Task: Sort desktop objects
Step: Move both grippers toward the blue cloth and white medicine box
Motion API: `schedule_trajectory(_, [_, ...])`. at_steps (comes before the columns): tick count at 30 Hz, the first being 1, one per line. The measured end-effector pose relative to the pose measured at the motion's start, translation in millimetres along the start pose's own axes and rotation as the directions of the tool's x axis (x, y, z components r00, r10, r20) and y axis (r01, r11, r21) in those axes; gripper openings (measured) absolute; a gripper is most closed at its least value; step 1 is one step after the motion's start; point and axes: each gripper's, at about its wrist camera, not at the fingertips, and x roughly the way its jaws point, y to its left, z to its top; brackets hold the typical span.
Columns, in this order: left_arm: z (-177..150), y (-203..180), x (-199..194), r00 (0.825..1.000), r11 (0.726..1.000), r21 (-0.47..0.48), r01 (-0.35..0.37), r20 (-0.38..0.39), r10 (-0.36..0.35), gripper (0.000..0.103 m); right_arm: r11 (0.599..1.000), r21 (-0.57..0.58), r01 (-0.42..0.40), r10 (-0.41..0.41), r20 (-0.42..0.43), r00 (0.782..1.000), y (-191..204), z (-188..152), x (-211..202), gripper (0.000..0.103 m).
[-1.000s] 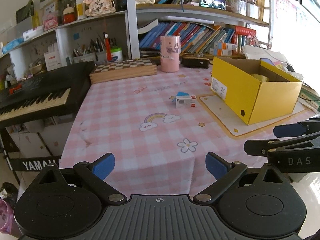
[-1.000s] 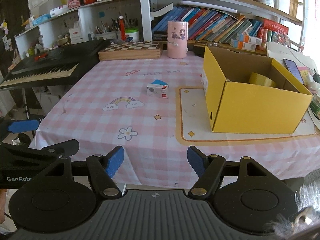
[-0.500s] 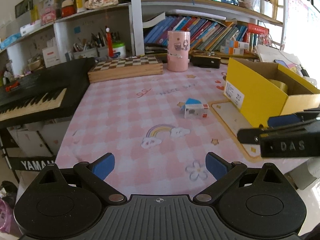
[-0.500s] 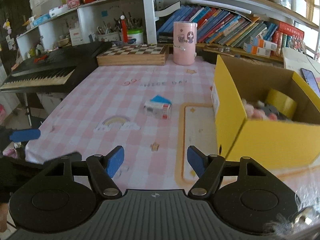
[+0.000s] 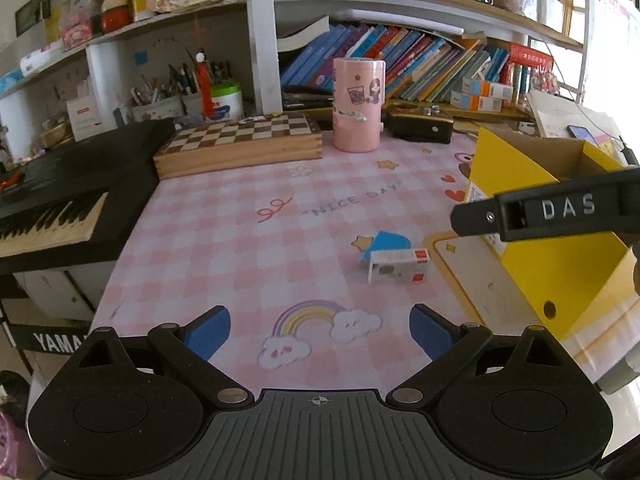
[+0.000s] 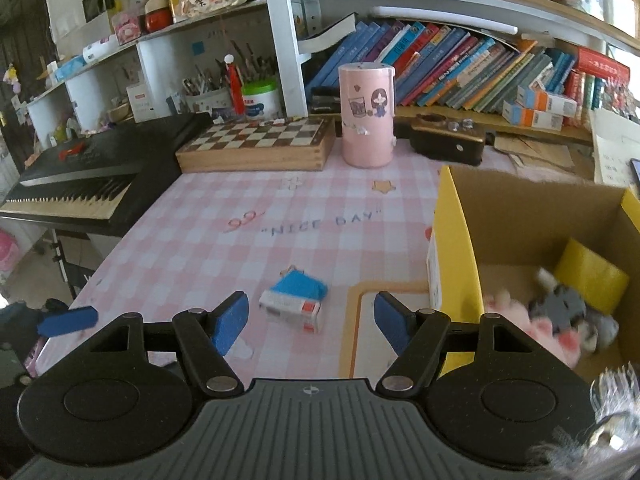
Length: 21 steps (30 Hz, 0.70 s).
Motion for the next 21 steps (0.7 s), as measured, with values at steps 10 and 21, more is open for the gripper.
schedule_trajectory(10, [22.3, -24.2, 47.5, 0.997, 0.997, 0.027, 0.075, -0.028, -0.074, 0.084, 0.999, -0.025, -0.035, 0.036, 0.003, 0.999, -16.3, 32.9, 27.4, 0.069])
schedule_trajectory(21, [26.3, -45.8, 100.0, 0.985, 0.989, 0.015, 0.146, -0.098, -0.144, 0.068, 0.996, -0.072, -0.057, 0.054, -0.047, 0.997, -19.4, 46.7, 48.4, 0.068])
